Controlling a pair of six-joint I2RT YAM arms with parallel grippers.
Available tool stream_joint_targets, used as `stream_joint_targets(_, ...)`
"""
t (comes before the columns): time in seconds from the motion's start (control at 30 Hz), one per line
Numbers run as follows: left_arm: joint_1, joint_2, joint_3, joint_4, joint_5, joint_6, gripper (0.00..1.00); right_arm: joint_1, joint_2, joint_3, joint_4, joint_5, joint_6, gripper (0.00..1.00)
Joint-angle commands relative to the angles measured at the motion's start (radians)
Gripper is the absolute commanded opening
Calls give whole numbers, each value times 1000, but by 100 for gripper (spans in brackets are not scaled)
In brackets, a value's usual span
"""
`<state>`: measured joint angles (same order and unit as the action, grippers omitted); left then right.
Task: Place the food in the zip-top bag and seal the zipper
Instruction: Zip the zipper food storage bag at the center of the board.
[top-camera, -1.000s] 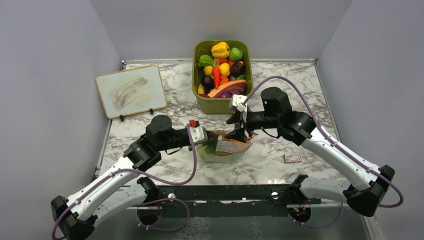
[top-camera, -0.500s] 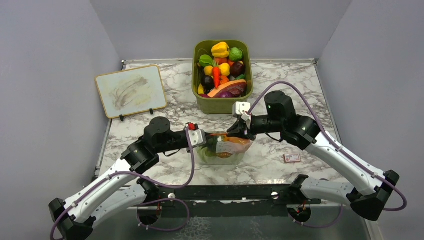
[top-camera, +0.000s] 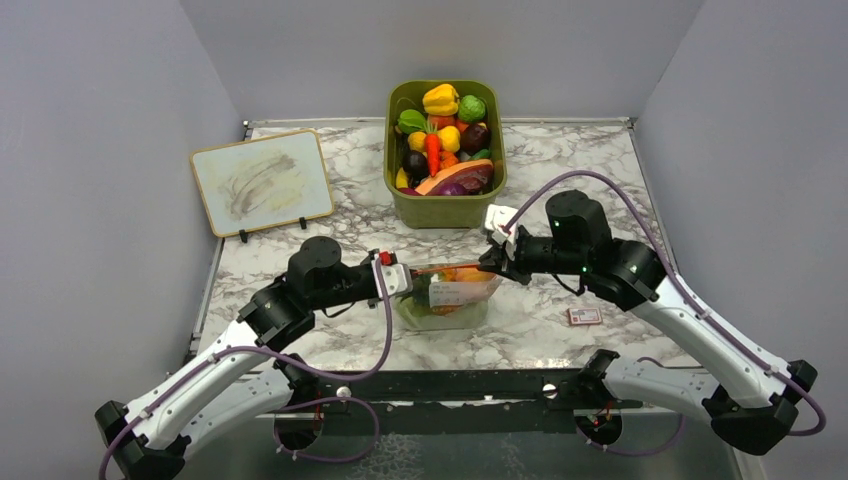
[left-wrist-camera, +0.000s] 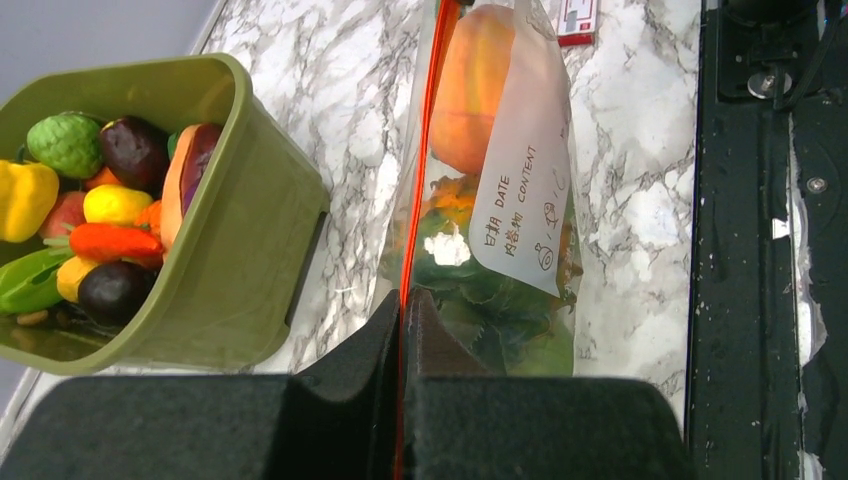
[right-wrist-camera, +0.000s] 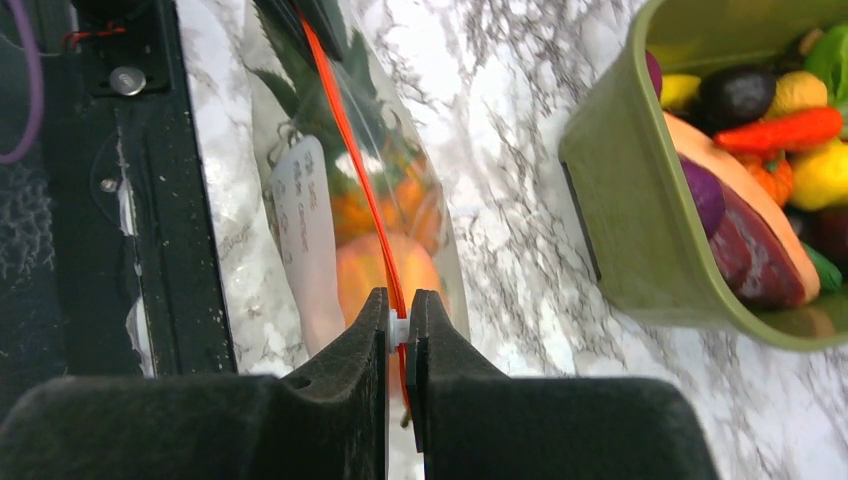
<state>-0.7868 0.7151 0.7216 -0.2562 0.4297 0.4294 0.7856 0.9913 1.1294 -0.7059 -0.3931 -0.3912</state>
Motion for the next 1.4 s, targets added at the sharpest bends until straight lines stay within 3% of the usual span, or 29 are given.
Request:
stream_joint_targets(0.0,11,-40,11,-66,-91,27,0,-8,-63,34,-82,156,39,1)
stream_joint_targets(0.17,11,-46,3,-21,-4,6,1,-8,-86,3,42,-36,37,1)
stream_joint_targets(0.27,11,-35,35,29,45,-14,37,-8,-33,4,118,-174,55,1)
stream_joint_targets(0.37,11,-1,101,50,114,-21,55,-8,31,23,148,-204,64,1)
stream_joint_targets(0.47,11,67,159,27,201,-8,62,-8,64,35,163,-215,55,1)
stream_joint_targets(0.67,10,137,135,4,229,60,62,-8,68,31,195,-260,49,1)
stream_joint_targets(0.83,9,176,123,14,205,85,62,-8,55,11,219,-289,43,1)
stream_joint_targets(0.93,11,205,135,16,202,103,55,-8,52,11,246,-303,69,1)
stream_joint_targets(1.0,11,217,142,20,198,109,34,-8,57,20,251,-299,88,1)
stream_joint_targets(1.03,10,219,146,19,186,112,12,-8,59,25,249,-281,103,1)
stream_joint_targets(1.07,11,219,149,19,149,113,0,-8,58,30,239,-255,113,1)
stream_joint_targets(1.2,11,189,154,-49,44,157,0,-8,23,43,157,-55,133,1)
stream_joint_targets(1.37,18,130,130,-102,-10,158,0,-9,-78,31,69,77,151,1)
